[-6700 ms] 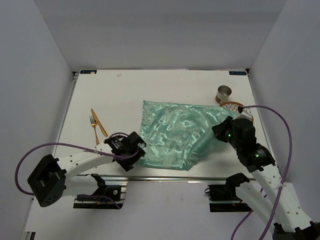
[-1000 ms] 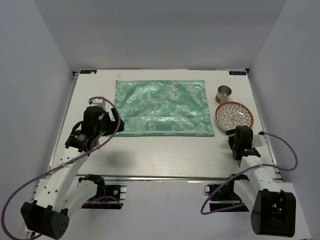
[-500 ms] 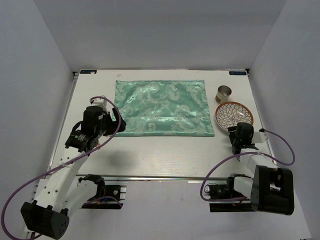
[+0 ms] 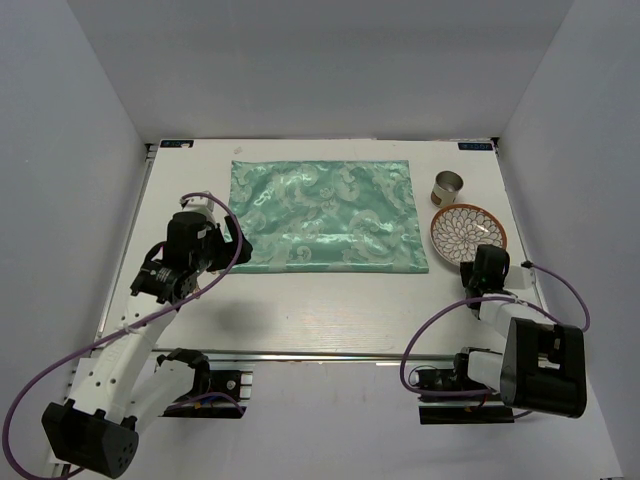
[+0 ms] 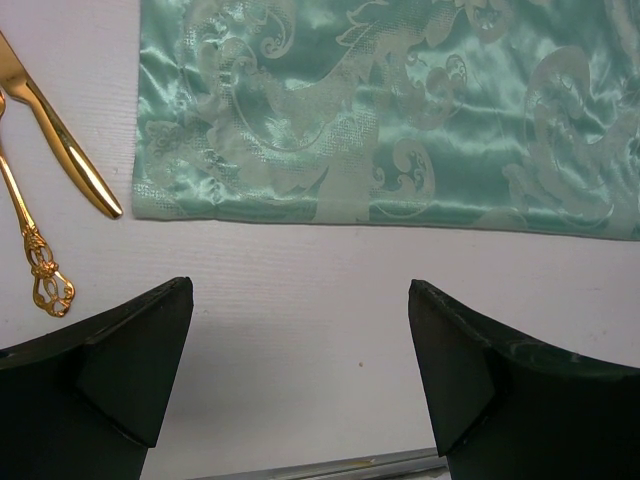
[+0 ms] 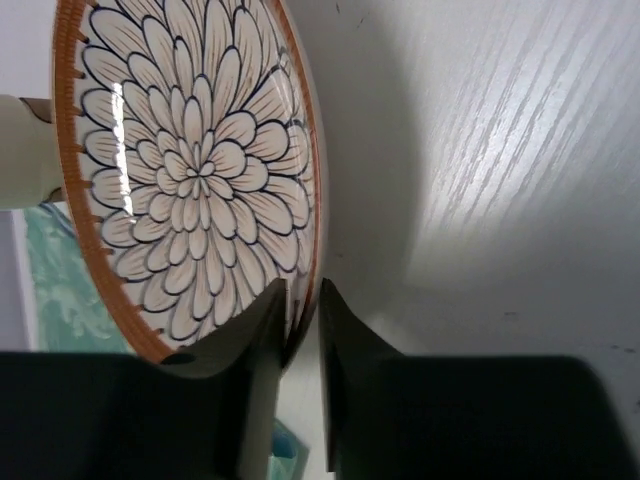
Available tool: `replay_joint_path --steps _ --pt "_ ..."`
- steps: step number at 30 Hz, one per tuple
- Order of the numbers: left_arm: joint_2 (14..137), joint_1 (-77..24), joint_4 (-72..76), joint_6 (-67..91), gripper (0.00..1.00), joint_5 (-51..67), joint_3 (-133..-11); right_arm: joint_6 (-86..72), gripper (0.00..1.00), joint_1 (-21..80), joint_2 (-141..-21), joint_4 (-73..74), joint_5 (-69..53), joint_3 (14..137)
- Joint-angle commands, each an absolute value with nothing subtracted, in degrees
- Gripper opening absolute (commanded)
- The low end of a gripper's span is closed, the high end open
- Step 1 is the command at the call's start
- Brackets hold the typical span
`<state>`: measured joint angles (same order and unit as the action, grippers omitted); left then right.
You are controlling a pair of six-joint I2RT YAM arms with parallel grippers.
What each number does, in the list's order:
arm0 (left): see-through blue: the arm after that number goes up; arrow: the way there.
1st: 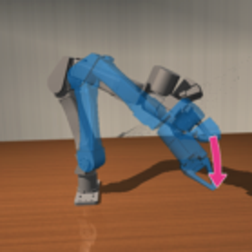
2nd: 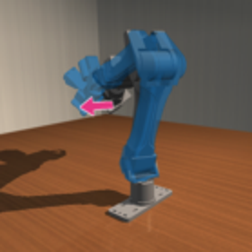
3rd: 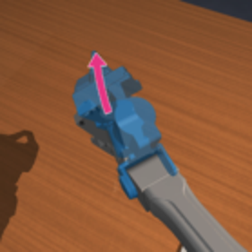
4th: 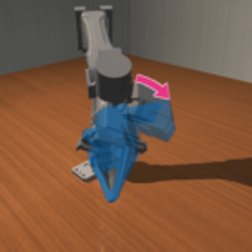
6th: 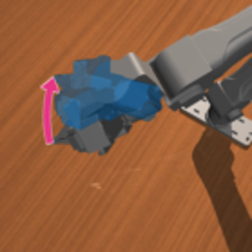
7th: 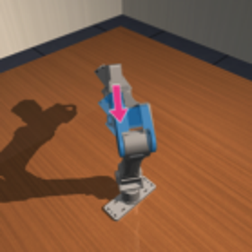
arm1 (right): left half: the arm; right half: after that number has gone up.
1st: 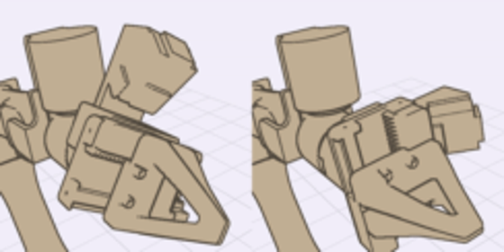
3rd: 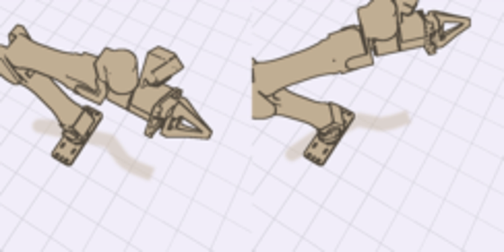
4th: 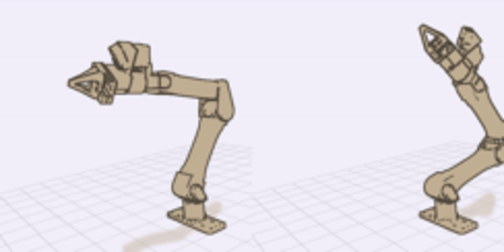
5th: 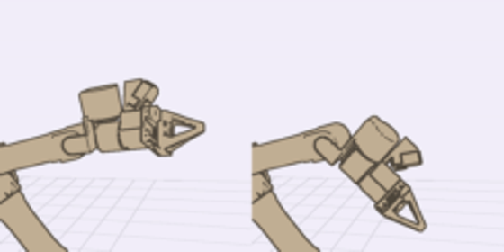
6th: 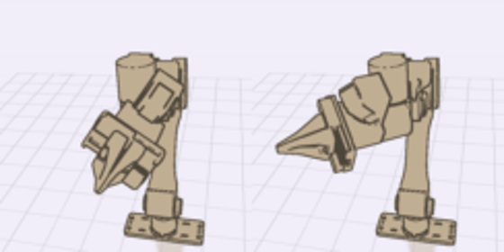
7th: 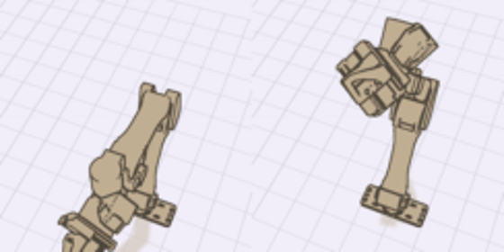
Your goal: Set the dinner table for one person
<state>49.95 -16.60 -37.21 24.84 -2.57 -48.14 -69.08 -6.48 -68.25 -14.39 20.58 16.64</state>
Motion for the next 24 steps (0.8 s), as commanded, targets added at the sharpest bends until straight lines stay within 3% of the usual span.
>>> replay_joint_path --steps 1,4,24 --pt "50.10 -16.26 -36.47 24.35 0.98 -2.81 -47.90 -70.84 0.15 -6.85 -66.36 -13.27 21.01 15.12" --pt "50.19 -16.26 -36.74 24.43 0.98 -3.08 -47.99 -72.15 0.00 -7.03 -64.69 -12.14 21.71 15.20" --pt "50.18 -16.26 -37.96 26.63 0.98 -6.50 -47.99 -71.73 0.00 -6.68 -41.57 -4.83 20.14 21.96"
